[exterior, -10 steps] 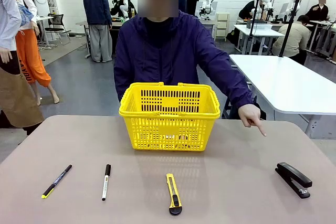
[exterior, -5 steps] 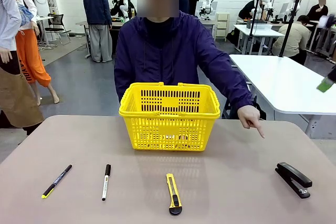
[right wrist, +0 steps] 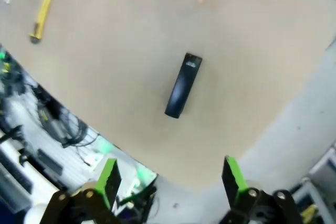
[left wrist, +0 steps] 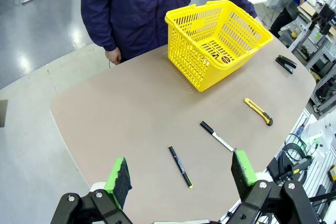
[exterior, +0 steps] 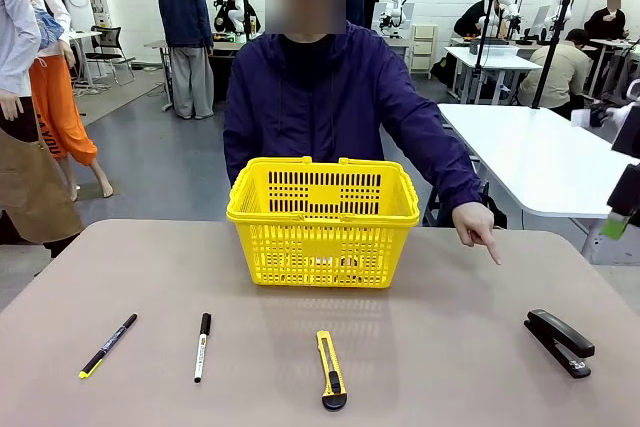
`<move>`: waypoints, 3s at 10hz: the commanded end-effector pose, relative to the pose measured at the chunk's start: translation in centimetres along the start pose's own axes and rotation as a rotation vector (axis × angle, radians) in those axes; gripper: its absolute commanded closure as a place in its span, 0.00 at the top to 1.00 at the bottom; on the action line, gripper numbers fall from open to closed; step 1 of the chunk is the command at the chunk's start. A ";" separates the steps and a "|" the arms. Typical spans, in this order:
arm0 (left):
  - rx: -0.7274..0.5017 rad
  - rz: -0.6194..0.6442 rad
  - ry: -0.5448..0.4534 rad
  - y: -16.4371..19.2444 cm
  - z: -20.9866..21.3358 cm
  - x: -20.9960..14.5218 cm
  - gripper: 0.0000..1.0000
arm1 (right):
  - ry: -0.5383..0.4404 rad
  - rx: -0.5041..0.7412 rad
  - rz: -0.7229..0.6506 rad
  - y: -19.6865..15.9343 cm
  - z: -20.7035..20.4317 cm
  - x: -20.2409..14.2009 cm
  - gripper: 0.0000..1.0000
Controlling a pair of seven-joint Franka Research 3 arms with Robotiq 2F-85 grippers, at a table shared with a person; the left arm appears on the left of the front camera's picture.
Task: Place the items the person wants into the basket.
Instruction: Pick up the item the person points to and place it in the Market Basket.
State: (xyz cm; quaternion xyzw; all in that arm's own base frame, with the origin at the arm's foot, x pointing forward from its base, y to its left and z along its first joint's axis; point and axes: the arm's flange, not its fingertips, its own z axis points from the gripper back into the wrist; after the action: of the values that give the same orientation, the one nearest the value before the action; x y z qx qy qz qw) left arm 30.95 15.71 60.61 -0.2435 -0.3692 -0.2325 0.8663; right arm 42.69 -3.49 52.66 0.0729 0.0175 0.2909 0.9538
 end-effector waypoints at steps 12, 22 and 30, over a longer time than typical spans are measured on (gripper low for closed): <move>-0.015 -0.012 -0.016 0.1 0.1 -0.1 1.00 | -0.036 -0.098 -0.230 -3.9 -7.0 6.0 1.00; -0.015 -0.012 -0.016 0.1 0.1 -0.1 1.00 | 0.222 -0.236 -0.304 1.3 -14.5 10.0 1.00; -0.015 -0.012 -0.016 0.1 0.1 -0.1 1.00 | 0.246 -0.219 -0.256 0.7 -18.1 8.4 1.00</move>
State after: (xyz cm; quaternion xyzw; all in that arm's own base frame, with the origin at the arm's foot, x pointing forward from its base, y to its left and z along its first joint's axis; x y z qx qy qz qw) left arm 30.93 15.68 60.61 -0.2448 -0.3679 -0.2334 0.8661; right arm 48.87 4.79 35.26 -0.0723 0.1206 0.1641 0.9764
